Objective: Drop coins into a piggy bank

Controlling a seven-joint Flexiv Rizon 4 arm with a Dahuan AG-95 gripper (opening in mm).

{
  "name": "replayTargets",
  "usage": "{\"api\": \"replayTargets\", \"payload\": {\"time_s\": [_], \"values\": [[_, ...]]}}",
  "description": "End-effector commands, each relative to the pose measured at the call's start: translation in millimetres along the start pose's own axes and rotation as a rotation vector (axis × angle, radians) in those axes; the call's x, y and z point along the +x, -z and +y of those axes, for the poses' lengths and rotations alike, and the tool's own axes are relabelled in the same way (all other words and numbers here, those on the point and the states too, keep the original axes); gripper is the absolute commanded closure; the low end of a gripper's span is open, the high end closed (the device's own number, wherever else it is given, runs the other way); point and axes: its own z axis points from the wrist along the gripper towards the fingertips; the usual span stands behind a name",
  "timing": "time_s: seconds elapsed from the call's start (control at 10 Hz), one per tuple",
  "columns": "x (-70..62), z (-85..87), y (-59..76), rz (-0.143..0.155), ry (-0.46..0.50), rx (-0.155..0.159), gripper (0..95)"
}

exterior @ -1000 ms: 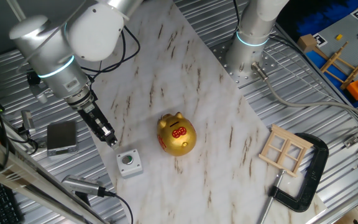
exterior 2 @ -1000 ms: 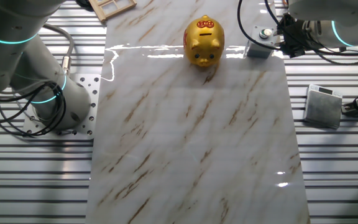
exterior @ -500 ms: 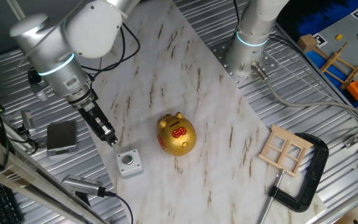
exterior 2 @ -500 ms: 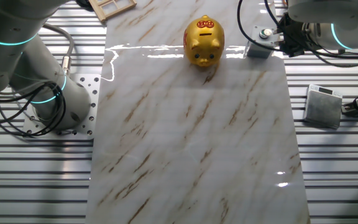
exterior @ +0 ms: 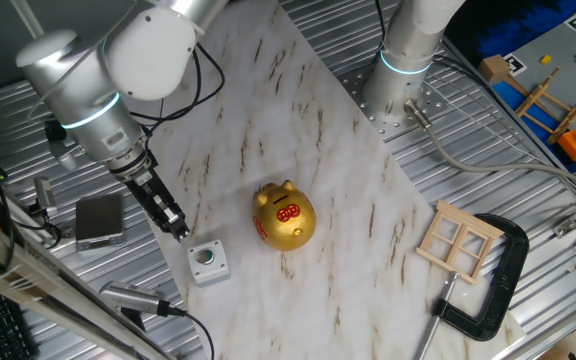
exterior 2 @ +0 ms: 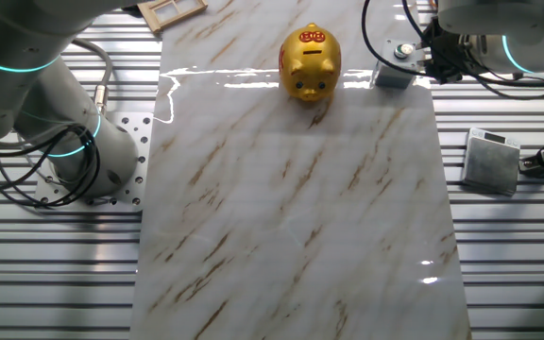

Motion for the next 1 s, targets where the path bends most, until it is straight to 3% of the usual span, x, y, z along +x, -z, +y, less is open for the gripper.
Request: {"api": "replayTargets", "payload": {"time_s": [0.1, 1.0], "values": [[1.2, 0.4, 0.4, -0.001, 0.006, 0.003, 76.0], [-0.2, 3.4, -2.3, 0.009, 0.024, -0.001, 76.0]]}}
